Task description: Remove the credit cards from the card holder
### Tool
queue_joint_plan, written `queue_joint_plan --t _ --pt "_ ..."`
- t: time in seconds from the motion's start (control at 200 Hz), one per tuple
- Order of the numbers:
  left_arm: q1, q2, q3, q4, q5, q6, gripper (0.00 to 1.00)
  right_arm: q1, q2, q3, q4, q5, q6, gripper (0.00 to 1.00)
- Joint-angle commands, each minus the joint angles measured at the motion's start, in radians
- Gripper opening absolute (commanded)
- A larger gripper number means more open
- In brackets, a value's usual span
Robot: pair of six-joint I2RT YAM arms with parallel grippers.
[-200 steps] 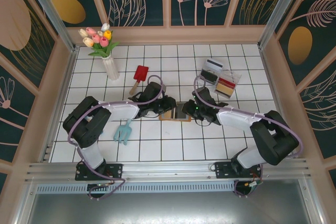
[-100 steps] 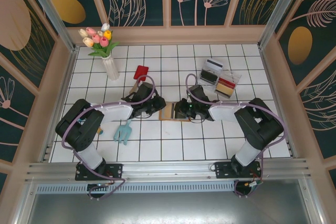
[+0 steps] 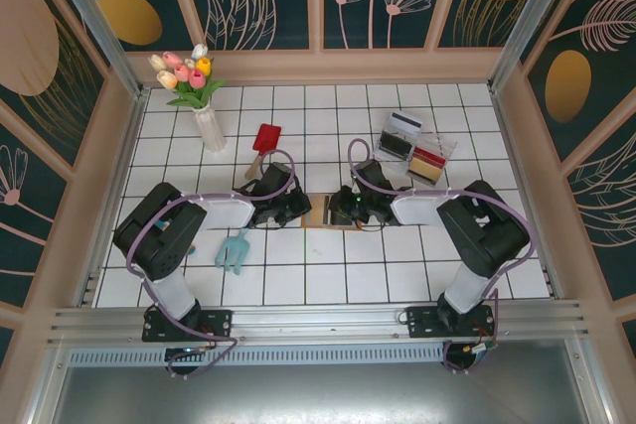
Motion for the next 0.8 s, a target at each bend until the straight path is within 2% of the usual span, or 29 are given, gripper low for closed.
queue_joint_plan --t 0.0,0.32,0.59,0.736,0.791 --pt "-0.001 0.034 -0.03 -0.027 0.002 0.012 0.12 0.004 0.036 0.018 -0.041 -0.01 -0.024 0.2" --pt "-0.001 0.038 -0.082 -0.007 -0.005 -0.01 0.09 0.002 0.063 0.01 0.012 -0.077 -0.035 0.21" --pt "-0.001 0.028 -0.09 0.01 0.002 -0.019 0.09 -0.016 0.066 -0.007 0.061 -0.122 -0.021 0.18" --pt "-0.001 0.015 -0.092 0.01 -0.003 -0.017 0.1 -0.019 0.059 -0.02 0.084 -0.138 -0.016 0.06" --pt "-0.001 0.007 -0.095 0.005 -0.009 -0.016 0.1 -0.02 0.05 -0.025 0.075 -0.129 -0.02 0.04"
